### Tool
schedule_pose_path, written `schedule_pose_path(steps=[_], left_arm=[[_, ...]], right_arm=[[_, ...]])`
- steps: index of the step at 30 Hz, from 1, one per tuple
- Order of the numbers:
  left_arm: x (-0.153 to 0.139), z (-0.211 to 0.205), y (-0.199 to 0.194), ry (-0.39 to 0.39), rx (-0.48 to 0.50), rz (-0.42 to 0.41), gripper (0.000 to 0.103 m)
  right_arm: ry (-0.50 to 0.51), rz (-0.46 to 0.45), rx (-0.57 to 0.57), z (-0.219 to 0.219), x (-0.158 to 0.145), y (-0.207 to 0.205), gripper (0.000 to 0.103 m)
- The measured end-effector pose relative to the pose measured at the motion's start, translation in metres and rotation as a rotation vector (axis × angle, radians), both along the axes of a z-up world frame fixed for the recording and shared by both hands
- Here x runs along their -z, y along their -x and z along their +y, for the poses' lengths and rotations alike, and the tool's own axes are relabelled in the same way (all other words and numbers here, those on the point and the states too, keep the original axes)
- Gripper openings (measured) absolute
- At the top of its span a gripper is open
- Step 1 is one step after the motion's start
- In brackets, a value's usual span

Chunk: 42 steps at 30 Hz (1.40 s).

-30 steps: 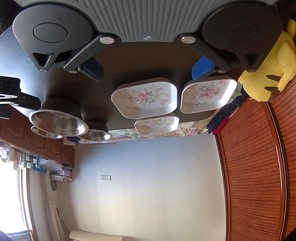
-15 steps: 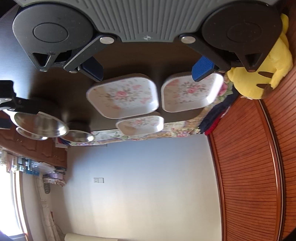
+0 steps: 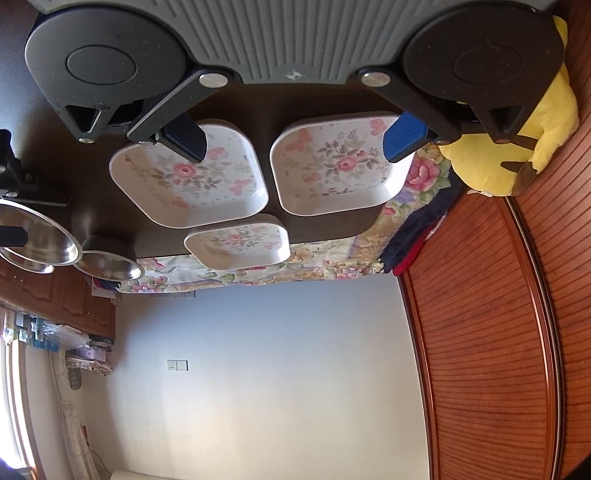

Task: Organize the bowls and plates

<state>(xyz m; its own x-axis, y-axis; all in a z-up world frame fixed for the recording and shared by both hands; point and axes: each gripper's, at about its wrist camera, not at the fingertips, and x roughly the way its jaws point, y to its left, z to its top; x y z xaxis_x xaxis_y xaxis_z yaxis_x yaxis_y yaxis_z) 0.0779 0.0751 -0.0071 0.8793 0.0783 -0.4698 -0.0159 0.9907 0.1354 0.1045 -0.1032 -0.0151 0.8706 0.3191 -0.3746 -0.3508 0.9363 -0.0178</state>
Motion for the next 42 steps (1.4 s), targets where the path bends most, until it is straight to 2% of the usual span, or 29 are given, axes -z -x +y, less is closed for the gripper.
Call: schedule_pose_path(steps=[5,6,7,11,15,18,24,26,30,42], left_arm=[[0.003,0.004,-0.010,0.027,0.038,-0.001,0.102],[0.004,0.005,-0.013,0.039,0.046,0.007,0.102],[0.006,0.005,-0.015,0.048,0.056,0.015,0.099],[0.015,0.004,-0.025,0.070,0.084,0.050,0.088],[0.023,0.001,-0.031,0.085,0.102,0.073,0.077],[0.027,-0.001,-0.035,0.108,0.120,0.093,0.066],[0.035,-0.004,-0.042,0.148,0.147,0.119,0.049],[0.035,-0.005,-0.042,0.157,0.151,0.119,0.040],[0.037,-0.005,-0.045,0.165,0.151,0.128,0.032],[0.039,-0.008,-0.053,0.164,0.147,0.130,0.028]], right_arm=[[0.012,0.026,-0.052,0.010,0.001,-0.015,0.101],[0.016,0.035,-0.060,0.012,0.001,-0.018,0.097],[0.021,0.049,-0.068,0.014,0.002,-0.022,0.090],[0.031,0.090,-0.093,0.021,0.009,-0.035,0.086],[0.035,0.131,-0.106,0.026,0.015,-0.045,0.076],[0.034,0.156,-0.114,0.026,0.019,-0.051,0.069],[0.046,0.180,-0.118,0.027,0.025,-0.060,0.062],[0.046,0.185,-0.119,0.027,0.025,-0.062,0.060],[0.050,0.196,-0.124,0.027,0.028,-0.065,0.057],[0.021,0.246,-0.106,0.021,0.034,-0.081,0.044]])
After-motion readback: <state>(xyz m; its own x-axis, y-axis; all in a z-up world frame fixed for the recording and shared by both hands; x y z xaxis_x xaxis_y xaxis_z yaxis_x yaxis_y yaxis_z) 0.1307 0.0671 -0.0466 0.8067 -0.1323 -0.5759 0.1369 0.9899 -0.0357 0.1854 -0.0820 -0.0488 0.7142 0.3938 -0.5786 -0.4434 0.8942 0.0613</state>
